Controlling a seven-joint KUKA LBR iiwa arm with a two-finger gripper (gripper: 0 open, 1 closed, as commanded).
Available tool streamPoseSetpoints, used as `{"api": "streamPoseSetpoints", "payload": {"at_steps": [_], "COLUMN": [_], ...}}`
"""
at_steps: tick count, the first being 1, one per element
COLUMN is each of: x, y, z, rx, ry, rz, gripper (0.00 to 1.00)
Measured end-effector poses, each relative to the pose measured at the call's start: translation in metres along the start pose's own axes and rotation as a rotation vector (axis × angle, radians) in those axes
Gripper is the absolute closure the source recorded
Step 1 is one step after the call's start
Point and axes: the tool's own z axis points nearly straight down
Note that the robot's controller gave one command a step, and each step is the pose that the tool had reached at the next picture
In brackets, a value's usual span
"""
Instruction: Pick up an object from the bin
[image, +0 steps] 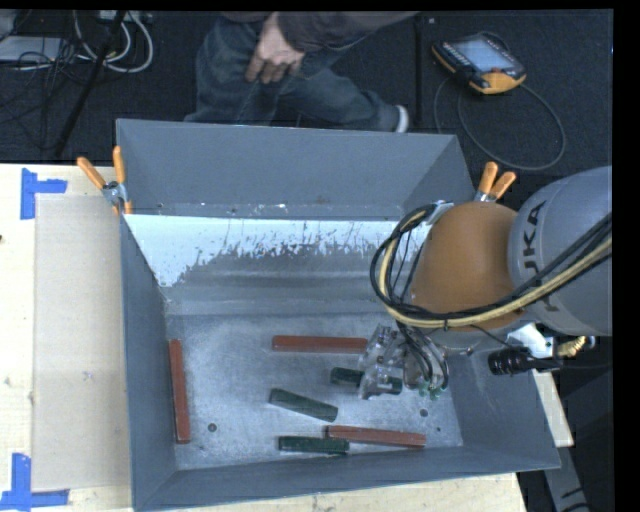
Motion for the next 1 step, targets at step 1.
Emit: {"api": "streamPoseSetpoints", "payload": {"at_steps": [1], "x": [-0.0009], "y": [0.0001], "z": [-0.0082], "rx": [-0.001], "ry": [-0.005], "rz": [-0.001], "gripper": [1.00]}}
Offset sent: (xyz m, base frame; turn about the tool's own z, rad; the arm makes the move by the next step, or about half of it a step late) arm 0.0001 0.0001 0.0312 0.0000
